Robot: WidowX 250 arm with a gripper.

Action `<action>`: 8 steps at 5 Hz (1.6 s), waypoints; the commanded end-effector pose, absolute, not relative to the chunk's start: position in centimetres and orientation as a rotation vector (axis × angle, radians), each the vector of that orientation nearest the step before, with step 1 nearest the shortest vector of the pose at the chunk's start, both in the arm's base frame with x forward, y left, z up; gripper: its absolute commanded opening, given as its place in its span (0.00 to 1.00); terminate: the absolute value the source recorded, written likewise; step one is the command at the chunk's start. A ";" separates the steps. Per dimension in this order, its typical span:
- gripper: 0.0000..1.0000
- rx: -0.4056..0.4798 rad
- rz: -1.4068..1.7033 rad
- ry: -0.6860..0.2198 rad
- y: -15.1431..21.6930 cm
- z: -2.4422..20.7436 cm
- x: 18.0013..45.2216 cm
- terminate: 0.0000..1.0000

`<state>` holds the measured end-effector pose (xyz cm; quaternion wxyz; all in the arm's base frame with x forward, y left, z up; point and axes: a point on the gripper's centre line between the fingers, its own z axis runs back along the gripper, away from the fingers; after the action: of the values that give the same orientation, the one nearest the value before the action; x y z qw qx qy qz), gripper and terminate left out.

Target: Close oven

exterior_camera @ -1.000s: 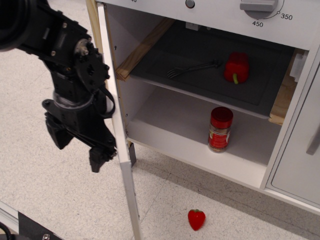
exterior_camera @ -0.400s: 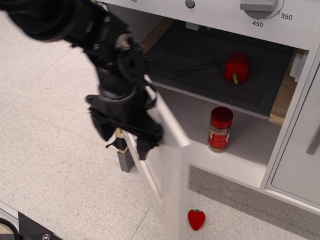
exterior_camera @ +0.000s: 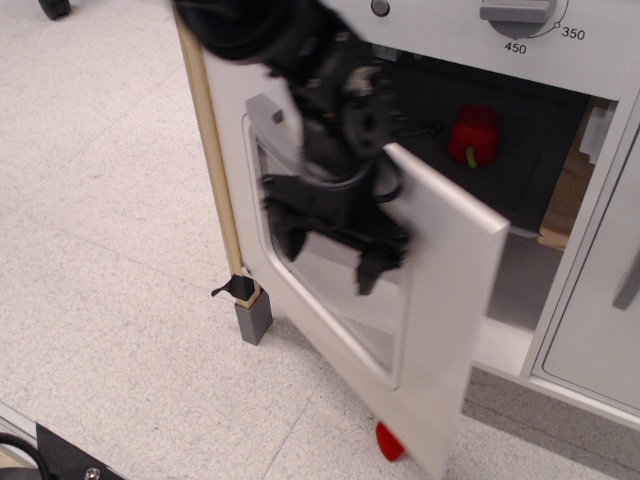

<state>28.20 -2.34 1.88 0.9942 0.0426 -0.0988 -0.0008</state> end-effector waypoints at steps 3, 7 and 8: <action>1.00 0.065 0.101 -0.367 -4.5 5.3 37.8 0.00; 1.00 0.076 0.049 -0.310 -2.4 5.4 34.2 0.00; 1.00 0.076 0.049 -0.310 -2.4 5.4 34.2 0.00</action>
<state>33.61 -2.58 2.91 0.9911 0.0419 -0.1240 0.0241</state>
